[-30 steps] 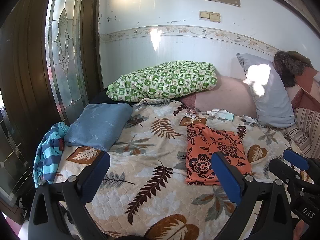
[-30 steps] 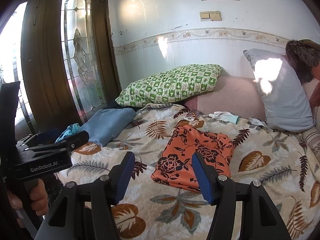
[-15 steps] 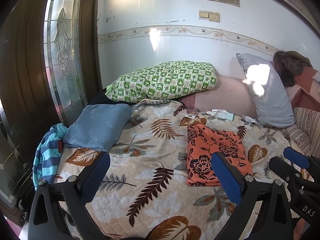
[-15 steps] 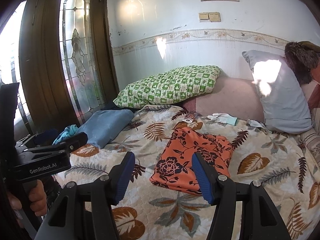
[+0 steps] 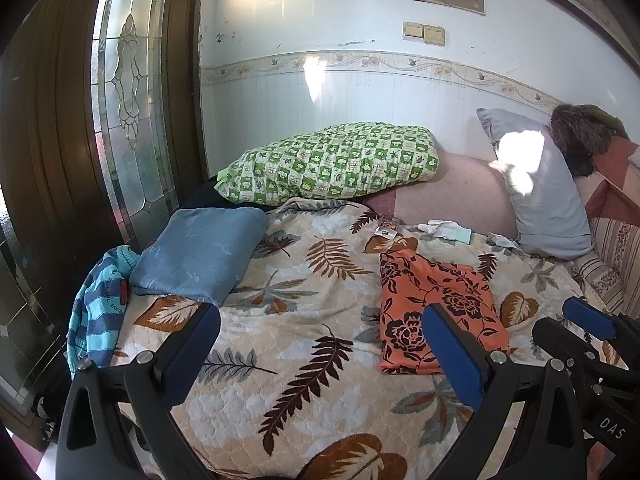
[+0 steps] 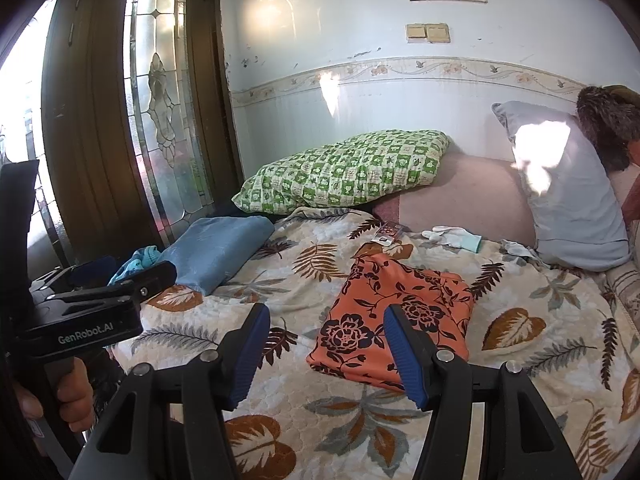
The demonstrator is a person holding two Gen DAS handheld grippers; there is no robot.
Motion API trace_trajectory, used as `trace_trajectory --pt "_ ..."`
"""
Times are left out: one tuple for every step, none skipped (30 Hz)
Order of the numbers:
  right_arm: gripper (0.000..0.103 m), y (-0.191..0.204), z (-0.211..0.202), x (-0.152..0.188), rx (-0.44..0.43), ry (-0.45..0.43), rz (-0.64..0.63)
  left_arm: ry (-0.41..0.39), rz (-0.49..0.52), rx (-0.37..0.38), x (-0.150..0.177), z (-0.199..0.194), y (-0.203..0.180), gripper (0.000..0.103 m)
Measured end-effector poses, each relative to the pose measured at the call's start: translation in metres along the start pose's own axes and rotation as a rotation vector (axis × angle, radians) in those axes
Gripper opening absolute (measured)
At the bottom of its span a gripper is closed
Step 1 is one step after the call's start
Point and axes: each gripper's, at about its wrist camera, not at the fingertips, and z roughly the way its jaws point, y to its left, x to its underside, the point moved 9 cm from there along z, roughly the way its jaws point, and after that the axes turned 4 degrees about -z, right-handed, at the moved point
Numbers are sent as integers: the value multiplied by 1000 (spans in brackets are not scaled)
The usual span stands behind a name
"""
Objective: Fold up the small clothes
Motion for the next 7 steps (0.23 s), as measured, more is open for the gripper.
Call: trace_trajectory --pt "63 0 1 0 -4 1 -1 2 -3 4 -1 2 0 101" --pt "63 0 3 0 -8 3 -1 8 -9 8 -1 4 0 101" --pt "63 -1 4 -1 -15 3 3 12 -14 13 -1 7 0 101" --pt "63 -4 6 -2 -19 2 12 16 -14 9 -2 10 -2 101" --pt "63 -8 7 -4 -21 0 25 17 -14 0 -3 13 -1 101" --pt "63 -13 8 -5 -22 -2 40 20 -15 -8 -3 16 -1 101" --pt "63 -19 9 -6 -19 -3 54 27 -15 -10 -3 19 -2 101"
